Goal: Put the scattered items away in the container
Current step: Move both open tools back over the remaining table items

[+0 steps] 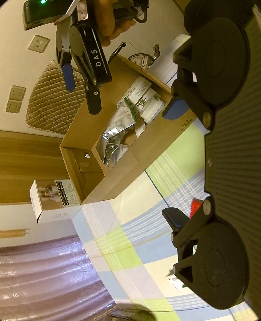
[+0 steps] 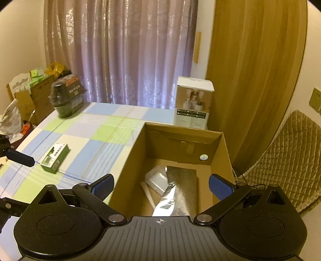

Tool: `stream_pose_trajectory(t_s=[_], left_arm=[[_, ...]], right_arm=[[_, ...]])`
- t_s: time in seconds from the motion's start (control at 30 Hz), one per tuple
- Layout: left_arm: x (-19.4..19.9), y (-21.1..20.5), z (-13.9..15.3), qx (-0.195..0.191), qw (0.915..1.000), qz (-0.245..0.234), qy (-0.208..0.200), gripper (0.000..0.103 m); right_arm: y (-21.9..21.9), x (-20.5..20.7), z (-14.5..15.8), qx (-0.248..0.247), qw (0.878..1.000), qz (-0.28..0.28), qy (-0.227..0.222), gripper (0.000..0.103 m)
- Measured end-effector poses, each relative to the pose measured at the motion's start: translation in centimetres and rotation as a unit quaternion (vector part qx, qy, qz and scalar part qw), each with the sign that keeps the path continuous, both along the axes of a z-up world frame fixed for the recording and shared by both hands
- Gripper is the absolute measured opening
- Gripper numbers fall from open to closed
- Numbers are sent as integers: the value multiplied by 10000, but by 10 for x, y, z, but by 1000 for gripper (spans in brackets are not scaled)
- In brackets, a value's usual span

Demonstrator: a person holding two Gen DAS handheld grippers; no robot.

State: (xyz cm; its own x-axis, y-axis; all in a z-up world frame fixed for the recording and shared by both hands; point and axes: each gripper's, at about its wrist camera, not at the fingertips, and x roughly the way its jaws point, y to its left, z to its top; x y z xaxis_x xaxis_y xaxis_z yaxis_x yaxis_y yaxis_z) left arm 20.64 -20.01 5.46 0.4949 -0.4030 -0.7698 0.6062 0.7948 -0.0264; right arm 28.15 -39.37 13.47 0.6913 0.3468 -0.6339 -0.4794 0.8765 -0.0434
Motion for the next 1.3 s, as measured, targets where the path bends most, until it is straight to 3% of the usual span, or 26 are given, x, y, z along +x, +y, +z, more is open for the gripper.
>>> stream_pose_trajectory(t_s=[0.67, 1.07, 1.3], left_arm=[[-78, 68, 30, -72, 9971, 755, -26, 102], [-111, 159, 21, -5, 9839, 1777, 197, 102], [-108, 194, 17, 42, 9785, 2049, 232, 102]], right_arm=[[51, -80, 33, 34, 9985, 512, -204, 103], [102, -114, 24, 45, 9938, 1106, -125, 103], [140, -117, 5, -204, 9862, 1642, -12, 103]])
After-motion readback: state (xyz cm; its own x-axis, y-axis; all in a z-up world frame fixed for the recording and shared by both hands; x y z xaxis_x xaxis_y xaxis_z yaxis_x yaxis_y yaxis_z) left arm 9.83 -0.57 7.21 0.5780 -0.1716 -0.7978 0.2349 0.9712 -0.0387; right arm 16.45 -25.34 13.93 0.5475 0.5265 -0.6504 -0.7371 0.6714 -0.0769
